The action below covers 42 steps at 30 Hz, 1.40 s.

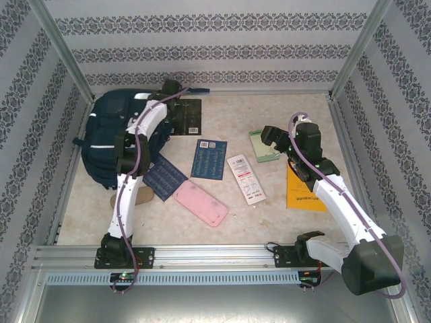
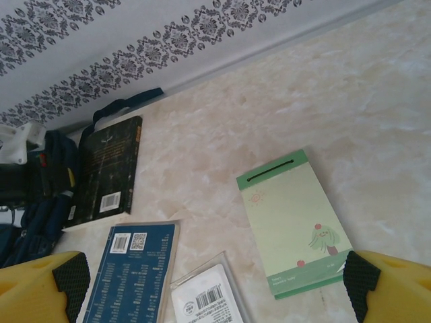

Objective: Pack the student bag

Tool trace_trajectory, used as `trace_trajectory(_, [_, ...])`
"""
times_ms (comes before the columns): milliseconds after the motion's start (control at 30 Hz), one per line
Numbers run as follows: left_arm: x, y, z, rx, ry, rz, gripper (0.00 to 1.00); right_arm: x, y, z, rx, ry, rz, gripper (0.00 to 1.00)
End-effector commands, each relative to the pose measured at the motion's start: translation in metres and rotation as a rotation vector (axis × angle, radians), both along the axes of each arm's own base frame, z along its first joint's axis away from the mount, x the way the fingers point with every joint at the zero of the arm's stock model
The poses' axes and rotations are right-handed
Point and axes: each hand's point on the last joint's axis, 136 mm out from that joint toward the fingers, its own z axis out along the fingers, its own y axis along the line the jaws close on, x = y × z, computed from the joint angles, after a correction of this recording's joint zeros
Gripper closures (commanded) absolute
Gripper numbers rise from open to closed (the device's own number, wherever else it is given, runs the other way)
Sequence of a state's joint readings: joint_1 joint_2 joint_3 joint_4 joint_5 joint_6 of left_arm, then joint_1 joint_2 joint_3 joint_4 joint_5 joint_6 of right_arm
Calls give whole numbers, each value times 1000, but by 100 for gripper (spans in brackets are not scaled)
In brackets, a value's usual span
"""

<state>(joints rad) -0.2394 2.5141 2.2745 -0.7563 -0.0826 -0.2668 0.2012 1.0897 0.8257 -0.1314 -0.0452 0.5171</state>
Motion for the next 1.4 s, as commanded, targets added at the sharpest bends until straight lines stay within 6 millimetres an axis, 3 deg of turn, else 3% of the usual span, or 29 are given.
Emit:
trace_trajectory(0, [-33,-109,22,-115,-7,-286,100,1,0,1,-19,-6,-8,2])
trace_trajectory(233, [-91,-206,29,-148,20,-512,100,-1,-7,-1,-39,-1,-39,2])
trace_trajectory(333, [-107,-225,36,-126,11,-556,100,-2,-8,-6,-32,16,-49,2])
trace_trajectory(400, [-108,-225,44,-136,3,-539,97,-2,-5,-8,-17,22,-43,2])
trace_trajectory(533, [-107,-216,65,-130,-22,-511,69,-2,1,-15,10,49,-26,2])
trace_trajectory(667, [-116,-201,91,-114,-44,-479,62,1,19,-24,12,83,30,2])
trace_trajectory(800, [-134,-178,106,-126,-69,-420,61,4,40,-37,37,134,86,2])
trace_trajectory(1000, [-182,-137,93,-125,-45,-345,57,-9,86,-62,13,230,255,2])
trace_trajectory(1167, [-211,-83,78,-117,-25,-211,57,-60,118,-97,-112,345,435,2])
trace_trajectory(1200, [-214,-77,78,-131,-33,-191,56,-71,122,-102,-143,362,469,2])
trace_trajectory(1267, [-221,-63,79,-133,-47,-155,45,-101,131,-114,-187,404,545,2])
trace_trajectory(1367, [-230,-47,77,-117,-45,-117,44,-144,143,-129,-263,443,654,2])
